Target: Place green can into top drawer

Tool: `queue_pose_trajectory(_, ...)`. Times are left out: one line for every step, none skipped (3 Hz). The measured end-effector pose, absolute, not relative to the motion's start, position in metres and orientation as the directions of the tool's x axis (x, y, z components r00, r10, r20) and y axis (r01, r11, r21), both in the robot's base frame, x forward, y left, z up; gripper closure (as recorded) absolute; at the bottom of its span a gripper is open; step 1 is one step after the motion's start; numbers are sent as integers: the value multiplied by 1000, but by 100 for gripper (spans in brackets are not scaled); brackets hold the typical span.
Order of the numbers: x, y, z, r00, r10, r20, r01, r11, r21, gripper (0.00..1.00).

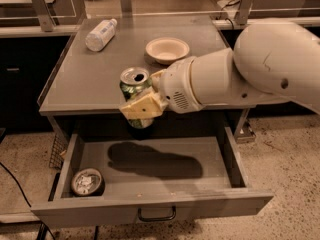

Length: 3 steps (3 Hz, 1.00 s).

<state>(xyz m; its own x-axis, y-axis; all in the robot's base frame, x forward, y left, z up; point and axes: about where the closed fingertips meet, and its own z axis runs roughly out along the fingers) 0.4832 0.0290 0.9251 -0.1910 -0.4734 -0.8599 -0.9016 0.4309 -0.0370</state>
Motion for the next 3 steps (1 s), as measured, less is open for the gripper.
queue_pose_trajectory(470, 17, 898, -196, -462, -865, -886, 462, -47, 100)
queue_pose_trajectory(466, 9, 860, -189, -443, -876, -883, 467, -46, 100)
queue_pose_trajectory(468, 5, 809, -216, -429, -877, -882, 471, -13, 100)
